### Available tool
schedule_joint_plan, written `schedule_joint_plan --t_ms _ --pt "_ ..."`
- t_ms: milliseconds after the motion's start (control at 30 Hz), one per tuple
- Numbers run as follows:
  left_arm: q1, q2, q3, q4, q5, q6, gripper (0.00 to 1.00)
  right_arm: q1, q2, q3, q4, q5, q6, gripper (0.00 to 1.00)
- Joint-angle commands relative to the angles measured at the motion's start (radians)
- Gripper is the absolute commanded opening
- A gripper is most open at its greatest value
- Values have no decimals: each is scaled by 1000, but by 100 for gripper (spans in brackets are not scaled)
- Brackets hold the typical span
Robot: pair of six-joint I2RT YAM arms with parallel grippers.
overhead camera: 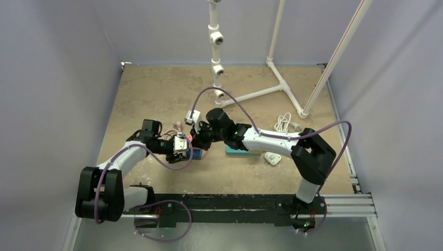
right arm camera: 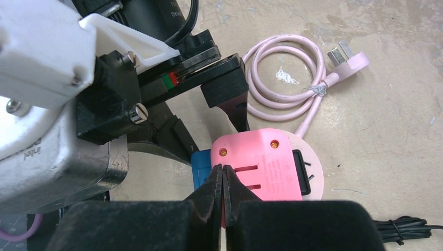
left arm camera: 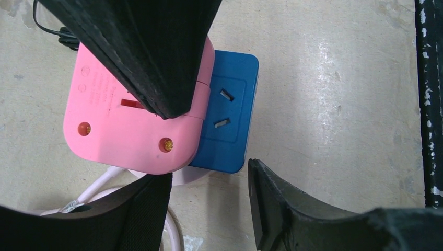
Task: Insert the plug
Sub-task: Press the plug into the socket.
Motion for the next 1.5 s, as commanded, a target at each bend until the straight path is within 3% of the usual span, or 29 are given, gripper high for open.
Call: schedule_joint_plan --t_ms 0,933,1000,1067,1200,1367,1433,1467 --pt "-5 1 0 29 16 6 53 5 -15 -39 -27 -14 3 0" --pt "-4 -56 44 -50 15 -29 48 3 13 -120 -47 0 59 0" --pt "-4 -76 47 -60 9 -34 51 3 6 -108 -49 5 60 0" --pt "-3 -101 55 -67 -7 -49 61 3 -2 -72 -65 24 61 0" --pt "1 -155 94 -102 -46 -74 75 2 -19 28 -101 63 59 24" --pt "34 -186 164 -165 -116 -116 88 -9 -56 124 -125 147 84 68" --pt "54 -183 202 -211 -129 -107 93 -17 -88 145 -151 199 104 94" --pt "64 -183 219 -232 -131 -106 95 -20 -111 146 -163 222 117 98"
